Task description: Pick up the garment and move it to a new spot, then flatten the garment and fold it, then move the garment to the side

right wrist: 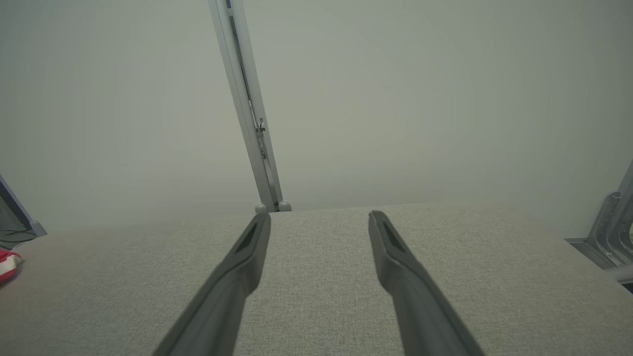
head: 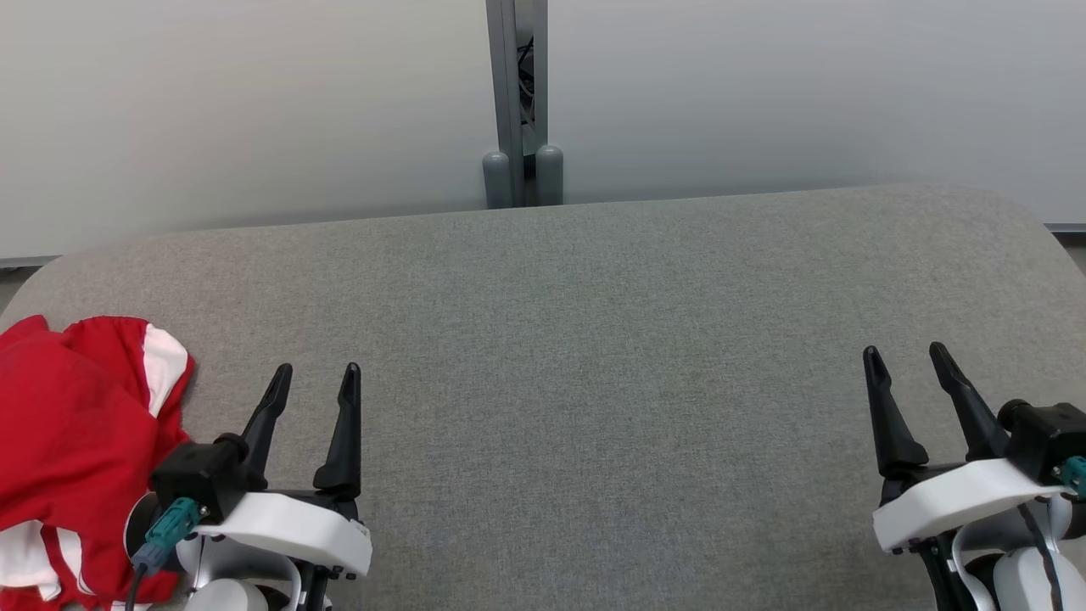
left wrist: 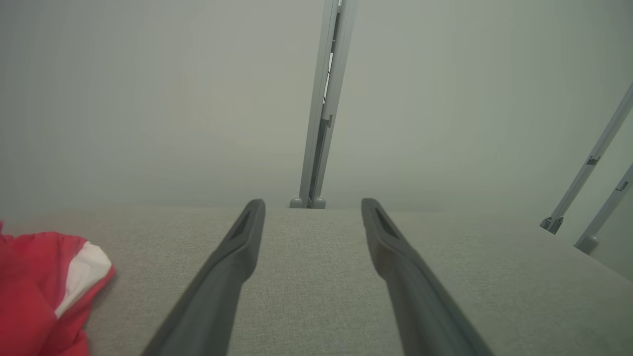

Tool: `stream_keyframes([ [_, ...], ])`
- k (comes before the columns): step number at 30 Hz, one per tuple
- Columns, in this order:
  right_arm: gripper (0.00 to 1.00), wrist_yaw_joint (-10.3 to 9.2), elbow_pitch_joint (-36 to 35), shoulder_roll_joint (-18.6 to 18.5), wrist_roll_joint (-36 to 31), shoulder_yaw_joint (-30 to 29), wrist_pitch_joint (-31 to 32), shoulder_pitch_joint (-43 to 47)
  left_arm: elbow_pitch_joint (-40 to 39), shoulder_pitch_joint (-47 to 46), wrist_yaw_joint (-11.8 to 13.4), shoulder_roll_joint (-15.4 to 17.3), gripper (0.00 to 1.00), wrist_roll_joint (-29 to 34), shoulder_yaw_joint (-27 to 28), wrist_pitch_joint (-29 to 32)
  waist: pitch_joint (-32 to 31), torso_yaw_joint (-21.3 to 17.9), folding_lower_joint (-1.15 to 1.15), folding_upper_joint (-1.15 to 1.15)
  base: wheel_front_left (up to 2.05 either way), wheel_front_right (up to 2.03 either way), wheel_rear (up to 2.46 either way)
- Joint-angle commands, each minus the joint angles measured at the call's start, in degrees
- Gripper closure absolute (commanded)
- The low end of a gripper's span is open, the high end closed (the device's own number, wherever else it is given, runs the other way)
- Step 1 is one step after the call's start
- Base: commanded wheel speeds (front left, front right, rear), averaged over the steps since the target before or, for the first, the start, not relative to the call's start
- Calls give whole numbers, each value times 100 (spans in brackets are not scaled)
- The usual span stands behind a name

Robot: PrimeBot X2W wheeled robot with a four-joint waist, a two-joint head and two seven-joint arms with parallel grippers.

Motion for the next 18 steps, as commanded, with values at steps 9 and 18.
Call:
stream_keyframes([
  [9,0,11,-83,73,-292,22,-149,199,-106,147,118,10,0,381,120,149,-31,13,0,0,0,0,0],
  [18,0,11,-159,155,-335,53,-229,317,-186,205,195,21,0,666,169,225,-47,14,0,0,0,0,0],
])
